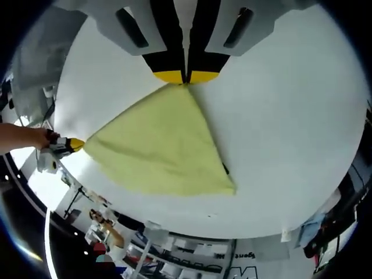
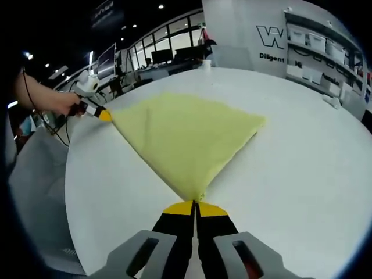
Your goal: Fold the garment on the visible template until the final outline fits inside the template.
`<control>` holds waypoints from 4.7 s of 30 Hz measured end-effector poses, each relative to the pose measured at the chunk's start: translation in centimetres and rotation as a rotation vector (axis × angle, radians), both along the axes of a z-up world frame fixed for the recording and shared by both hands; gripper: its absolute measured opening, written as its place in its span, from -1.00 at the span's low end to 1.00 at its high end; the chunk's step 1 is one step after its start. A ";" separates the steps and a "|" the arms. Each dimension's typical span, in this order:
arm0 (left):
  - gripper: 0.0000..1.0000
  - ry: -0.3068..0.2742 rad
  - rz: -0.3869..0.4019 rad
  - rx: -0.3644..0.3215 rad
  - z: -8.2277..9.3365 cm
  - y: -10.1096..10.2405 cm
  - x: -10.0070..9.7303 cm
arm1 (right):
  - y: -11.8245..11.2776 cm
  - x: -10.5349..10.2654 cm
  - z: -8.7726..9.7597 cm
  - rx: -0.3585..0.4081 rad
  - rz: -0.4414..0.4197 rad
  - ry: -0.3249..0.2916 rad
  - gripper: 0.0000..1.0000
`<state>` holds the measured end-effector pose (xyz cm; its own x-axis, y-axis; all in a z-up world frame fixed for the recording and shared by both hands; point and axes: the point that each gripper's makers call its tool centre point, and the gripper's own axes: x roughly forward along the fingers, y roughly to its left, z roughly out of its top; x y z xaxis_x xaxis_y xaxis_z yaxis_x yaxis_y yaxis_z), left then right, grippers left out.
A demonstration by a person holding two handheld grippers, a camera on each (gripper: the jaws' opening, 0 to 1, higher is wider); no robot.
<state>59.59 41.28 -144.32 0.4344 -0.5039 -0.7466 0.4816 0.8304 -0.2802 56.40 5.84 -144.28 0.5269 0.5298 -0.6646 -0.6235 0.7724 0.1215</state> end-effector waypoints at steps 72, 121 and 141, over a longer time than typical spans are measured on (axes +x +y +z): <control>-0.78 -0.095 -0.006 -0.001 4.0 0.7 0.0 | -1.1 0.7 4.5 0.020 -0.033 -0.064 -0.82; -0.57 -0.209 -0.305 0.055 2.5 -4.6 15.2 | 1.2 15.8 1.6 -0.113 0.142 -0.113 -0.73; -0.77 -0.150 -0.369 0.143 0.1 -3.7 15.9 | 0.6 16.4 -0.3 -0.192 0.181 -0.075 -0.87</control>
<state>75.47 37.59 -144.21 0.3537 -0.5419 -0.7624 0.7805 0.6202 -0.0787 72.81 6.39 -144.55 0.4867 0.4880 -0.7245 -0.7554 0.6517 -0.0685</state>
